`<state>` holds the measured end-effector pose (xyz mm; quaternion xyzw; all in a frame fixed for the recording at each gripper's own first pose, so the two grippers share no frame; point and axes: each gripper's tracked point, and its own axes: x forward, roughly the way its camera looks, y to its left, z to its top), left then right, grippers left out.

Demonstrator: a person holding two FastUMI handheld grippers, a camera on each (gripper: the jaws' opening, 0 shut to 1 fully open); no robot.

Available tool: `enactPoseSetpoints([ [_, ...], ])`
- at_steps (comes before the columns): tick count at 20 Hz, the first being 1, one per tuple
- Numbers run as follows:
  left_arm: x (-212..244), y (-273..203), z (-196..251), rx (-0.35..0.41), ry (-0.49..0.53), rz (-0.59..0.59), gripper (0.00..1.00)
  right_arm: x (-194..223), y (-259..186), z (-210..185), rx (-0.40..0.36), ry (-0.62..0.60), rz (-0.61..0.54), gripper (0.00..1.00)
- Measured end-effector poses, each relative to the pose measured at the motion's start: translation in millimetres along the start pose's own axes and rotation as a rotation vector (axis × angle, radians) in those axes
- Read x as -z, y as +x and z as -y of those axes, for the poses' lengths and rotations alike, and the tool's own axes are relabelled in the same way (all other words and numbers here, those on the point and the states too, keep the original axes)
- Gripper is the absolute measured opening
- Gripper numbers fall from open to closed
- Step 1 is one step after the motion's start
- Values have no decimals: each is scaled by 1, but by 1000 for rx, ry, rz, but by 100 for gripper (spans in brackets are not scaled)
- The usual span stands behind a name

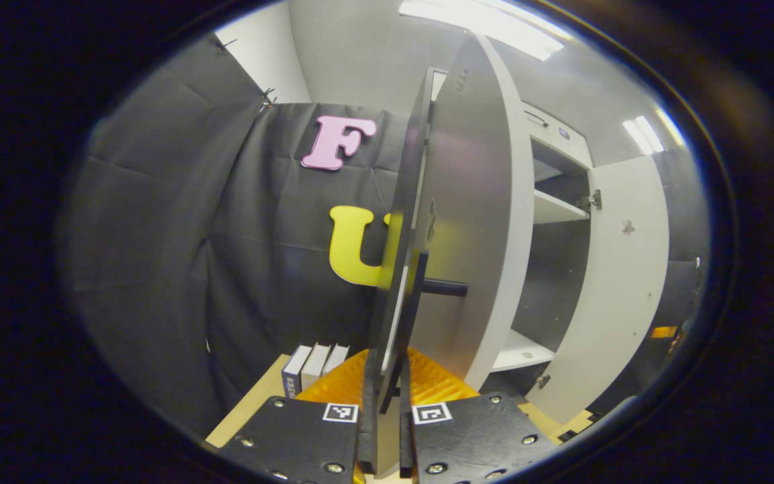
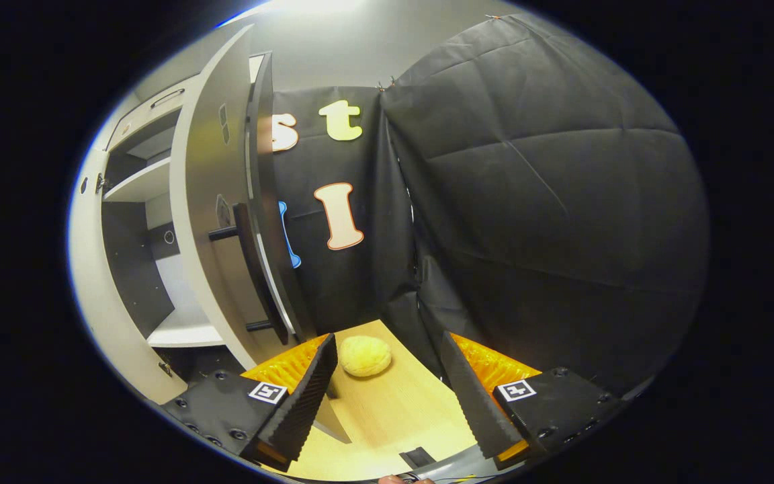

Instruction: Open the right door of the double-door shoe cabinet with the right hand, and open the left door with the left hand.

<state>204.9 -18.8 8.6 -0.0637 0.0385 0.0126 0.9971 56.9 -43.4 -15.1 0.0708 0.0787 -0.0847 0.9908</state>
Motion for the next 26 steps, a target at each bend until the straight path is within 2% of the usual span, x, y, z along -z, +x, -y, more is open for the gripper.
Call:
enactPoseSetpoints([
  [5,2,-4,-5,-19,39,-5,14,0,-6,-4,2,-48,16,92],
  [6,2,-4,-5,-17,34,-5,14,2,-7,-4,1,-49,14,98],
  [7,2,-5,-3,-15,23,-4,14,2,-7,-7,-3,-45,12,92],
  [8,0,-6,-2,-18,16,-3,16,1,-7,-9,-9,-37,15,98],
  [11,0,-13,-3,-26,15,-11,13,-3,-10,-14,-25,-28,25,98],
  [12,-1,-16,-3,-30,15,-12,13,-4,-11,-14,-28,-32,30,92],
  [13,-2,-18,-5,-42,19,-11,13,-6,-12,-14,-30,-40,35,98],
  [18,-8,-31,-30,-178,87,3,14,-9,-22,-23,-60,-86,43,98],
  [21,-11,-38,-35,-207,140,6,16,-9,-31,-33,-85,-124,51,100],
  [24,-13,-44,-31,-212,165,29,65,-6,-37,-46,-101,-154,58,98],
  [26,-20,-40,-22,-199,161,100,77,3,-40,-50,-88,-170,43,98],
])
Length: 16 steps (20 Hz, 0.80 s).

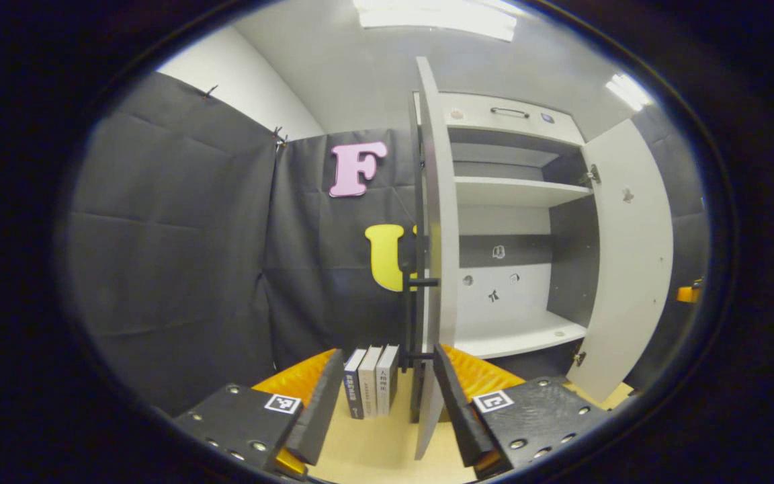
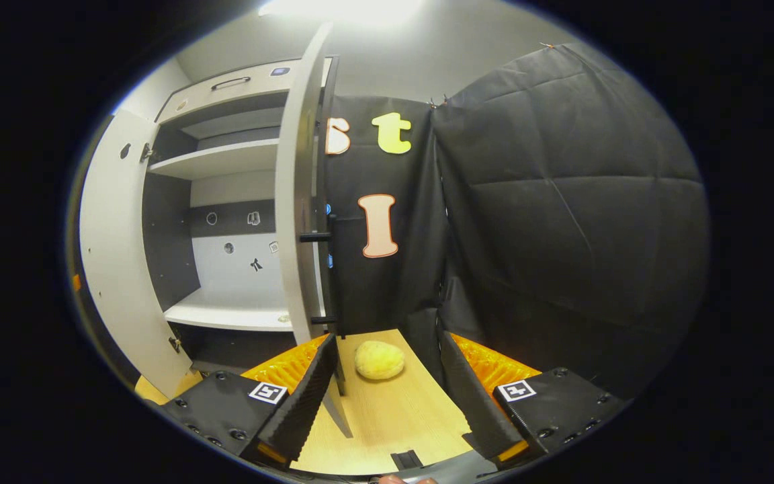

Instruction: Open the right door of the double-door shoe cabinet with the right hand, and open the left door with the left hand.

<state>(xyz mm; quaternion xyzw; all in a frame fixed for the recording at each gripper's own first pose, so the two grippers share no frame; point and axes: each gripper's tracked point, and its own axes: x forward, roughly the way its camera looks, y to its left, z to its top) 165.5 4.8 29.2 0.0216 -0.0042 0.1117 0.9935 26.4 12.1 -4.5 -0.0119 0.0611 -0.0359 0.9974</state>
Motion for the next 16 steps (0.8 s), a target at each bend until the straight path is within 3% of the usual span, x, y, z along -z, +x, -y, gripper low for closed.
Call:
enactPoseSetpoints([
  [2,-6,3,15,33,-28,42,90,4,-7,-16,-23,-25,-1,98],
  [5,-6,0,38,95,-64,55,90,4,-15,-38,-62,-42,17,98],
  [6,-5,0,43,111,-72,52,90,5,-15,-47,-85,-31,16,93],
  [8,-4,-2,51,131,-84,42,91,5,-17,-61,-121,-10,17,98],
  [9,-4,-3,54,137,-89,42,91,2,-18,-67,-134,0,25,93],
  [10,-4,-3,56,144,-93,41,90,0,-19,-73,-145,9,35,98],
  [16,1,-2,57,152,-32,29,90,-25,-4,-102,-203,84,101,98],
])
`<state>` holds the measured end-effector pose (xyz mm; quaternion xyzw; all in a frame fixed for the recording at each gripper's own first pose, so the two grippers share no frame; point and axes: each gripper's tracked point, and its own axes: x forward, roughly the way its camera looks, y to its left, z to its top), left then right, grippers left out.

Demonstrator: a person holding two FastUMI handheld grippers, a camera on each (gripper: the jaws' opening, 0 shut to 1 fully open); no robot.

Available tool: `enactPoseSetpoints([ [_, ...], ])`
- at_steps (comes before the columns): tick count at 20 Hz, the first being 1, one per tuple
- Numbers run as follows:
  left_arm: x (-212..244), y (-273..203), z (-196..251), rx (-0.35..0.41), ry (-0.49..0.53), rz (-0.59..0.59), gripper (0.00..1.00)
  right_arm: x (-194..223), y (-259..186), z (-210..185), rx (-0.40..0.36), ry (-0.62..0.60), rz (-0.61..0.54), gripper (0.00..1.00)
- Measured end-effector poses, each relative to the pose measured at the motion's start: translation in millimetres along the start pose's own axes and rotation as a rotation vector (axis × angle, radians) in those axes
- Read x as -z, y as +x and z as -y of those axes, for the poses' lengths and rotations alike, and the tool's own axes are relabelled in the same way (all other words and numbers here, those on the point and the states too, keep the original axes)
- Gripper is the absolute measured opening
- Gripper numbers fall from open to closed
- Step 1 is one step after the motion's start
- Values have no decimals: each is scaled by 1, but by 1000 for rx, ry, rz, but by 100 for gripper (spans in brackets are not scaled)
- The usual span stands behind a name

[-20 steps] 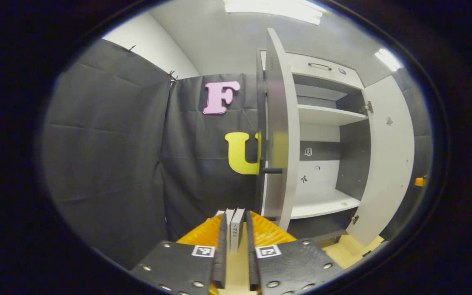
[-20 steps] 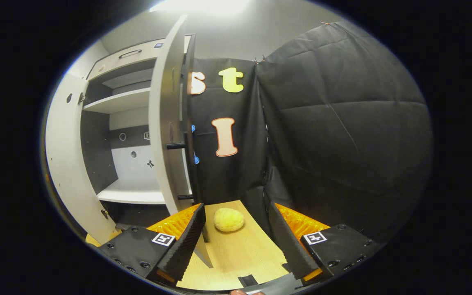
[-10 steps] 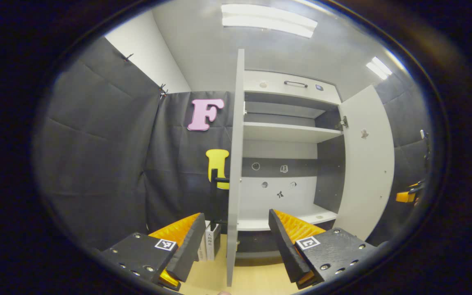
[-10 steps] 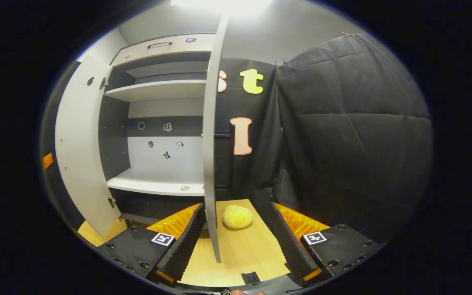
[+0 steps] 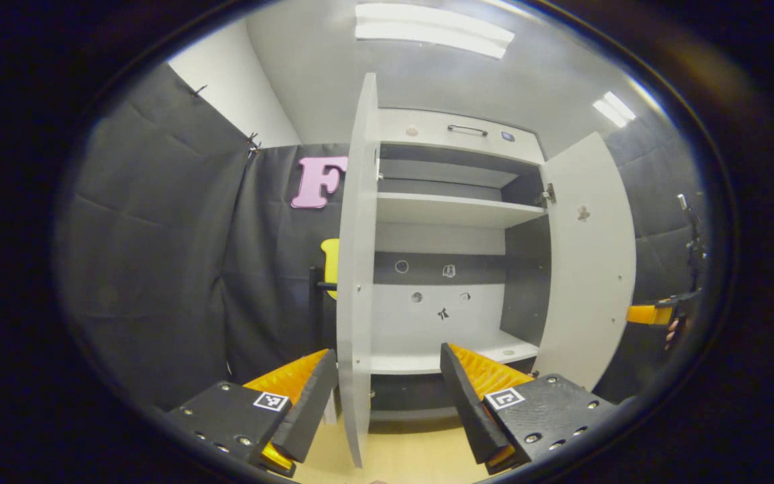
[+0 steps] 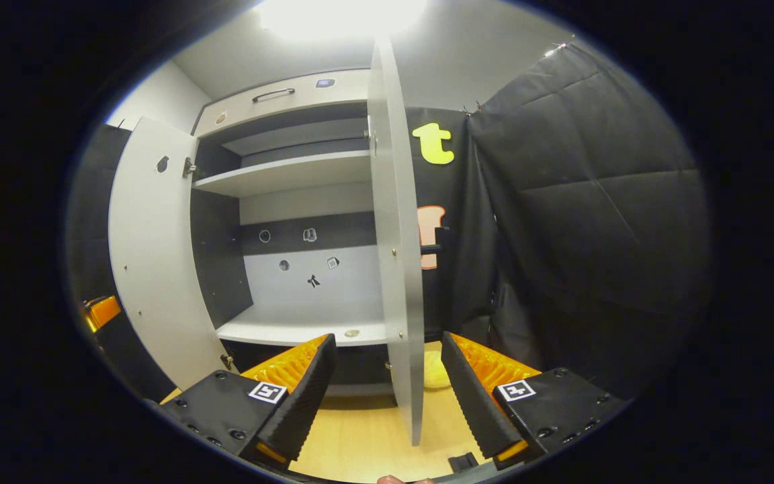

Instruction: Open the right door of the double-door shoe cabinet with the right hand, and open the left door with the left hand.

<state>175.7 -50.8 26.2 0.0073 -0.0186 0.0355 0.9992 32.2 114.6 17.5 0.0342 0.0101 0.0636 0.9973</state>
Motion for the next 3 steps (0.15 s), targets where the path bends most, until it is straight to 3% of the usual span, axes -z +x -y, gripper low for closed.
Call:
enactPoseSetpoints([
  [2,-1,0,-1,2,20,5,90,-7,6,-4,-7,3,22,98],
  [3,0,1,-2,-1,24,6,90,-10,6,-3,0,-7,30,93],
])
